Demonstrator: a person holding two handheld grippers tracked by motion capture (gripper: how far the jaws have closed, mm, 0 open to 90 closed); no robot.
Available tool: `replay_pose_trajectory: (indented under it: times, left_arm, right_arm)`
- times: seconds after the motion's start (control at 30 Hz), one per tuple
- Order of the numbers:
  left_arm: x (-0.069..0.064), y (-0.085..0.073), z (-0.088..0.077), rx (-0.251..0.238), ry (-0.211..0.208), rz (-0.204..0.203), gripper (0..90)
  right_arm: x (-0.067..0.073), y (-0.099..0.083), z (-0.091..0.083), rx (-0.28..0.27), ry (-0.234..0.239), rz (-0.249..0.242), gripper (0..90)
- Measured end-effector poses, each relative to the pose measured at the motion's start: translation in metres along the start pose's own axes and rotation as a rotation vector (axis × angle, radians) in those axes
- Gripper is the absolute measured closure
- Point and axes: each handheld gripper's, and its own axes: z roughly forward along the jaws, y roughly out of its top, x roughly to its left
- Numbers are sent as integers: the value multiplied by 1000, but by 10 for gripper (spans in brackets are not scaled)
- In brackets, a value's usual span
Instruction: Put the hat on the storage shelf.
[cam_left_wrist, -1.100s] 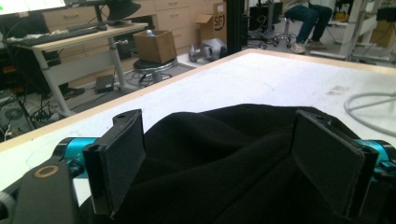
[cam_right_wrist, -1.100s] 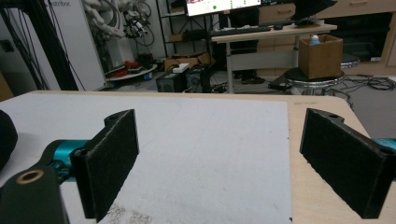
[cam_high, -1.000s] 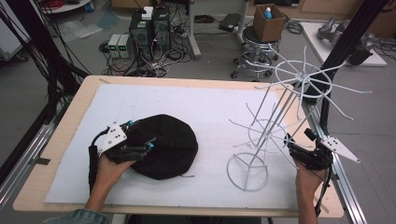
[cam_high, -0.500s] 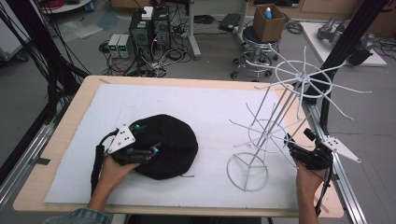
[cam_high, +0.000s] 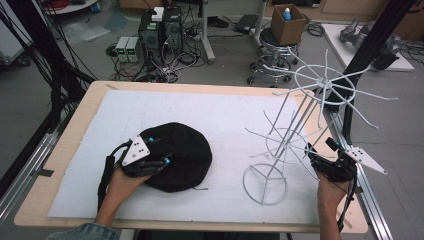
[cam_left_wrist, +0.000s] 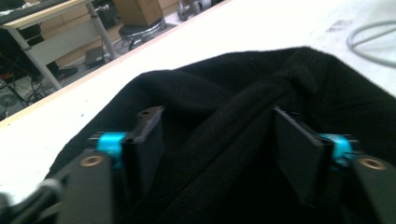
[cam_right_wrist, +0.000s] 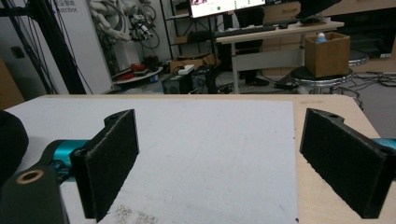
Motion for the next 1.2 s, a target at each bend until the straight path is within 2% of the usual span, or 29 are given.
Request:
replay_pose_trajectory:
  times: [0.03, 0.1, 0.2, 0.3, 0.33, 0.4, 0.5, 0.6, 0.7, 0.73, 0.77, 0.83, 0.87, 0.9, 0.93, 0.97, 1.0, 1.03, 1.1, 1.2]
  left_arm:
    - [0, 0, 0, 9, 1, 11, 399]
    - [0, -2, -2, 18, 17, 30, 499]
    - [0, -4, -2, 19, 27, 32, 605]
    - [0, -4, -2, 24, 21, 35, 694]
    - [0, -4, -2, 25, 21, 37, 694]
    - [-1, -4, -2, 24, 12, 43, 778]
    - [-1, -3, -4, 4, 11, 47, 822]
    - [0, -3, -8, -53, 10, 35, 834]
    - [2, -3, -13, -136, 0, 15, 840]
    - [4, -3, -17, -194, -5, -5, 843]
    - [4, -3, -17, -194, -5, -5, 844]
    - [6, -3, -21, -266, -28, -44, 846]
    - [6, -3, -21, -266, -28, -44, 846]
    - [8, -3, -23, -308, -45, -64, 847]
    - [8, -3, -23, -308, -45, -64, 847]
    - [9, -3, -25, -343, -68, -73, 848]
    - [9, -3, -25, -343, -68, -73, 848]
    - [10, -3, -27, -370, -79, -83, 849]
    - [11, -3, -28, -378, -81, -85, 849]
    - [16, -4, -31, -424, -88, -107, 849]
  right_arm:
    - [0, 0, 0, 0, 0, 0, 109]
    - [0, 0, 0, -3, 0, -1, 110]
    - [0, 0, 0, -1, 0, 1, 109]
    - [0, 0, 0, -1, -4, 2, 109]
    - [0, 0, 0, -1, -4, 2, 109]
    - [0, 0, 0, -1, -6, 0, 109]
    - [0, 0, 0, -1, -7, 4, 110]
    - [-1, 0, 0, 2, -6, 6, 109]
    - [-1, 0, 0, 0, -10, 8, 109]
    - [-1, 0, 0, 0, -8, 11, 110]
    - [-1, 0, 0, -3, -10, 10, 109]
    - [-1, 0, 0, -2, -9, 10, 109]
    - [-1, 0, 0, -1, -11, 8, 109]
    - [-1, 0, 0, 1, -11, 11, 109]
    - [-1, 0, 0, 0, -10, 10, 109]
    - [-1, 0, 0, 1, -11, 10, 109]
    - [-1, 0, -1, 2, -10, 10, 109]
    - [-1, 0, -1, 1, -11, 10, 109]
    - [-1, 0, -1, 2, -11, 12, 109]
    - [-1, 0, -1, 6, -8, 19, 109]
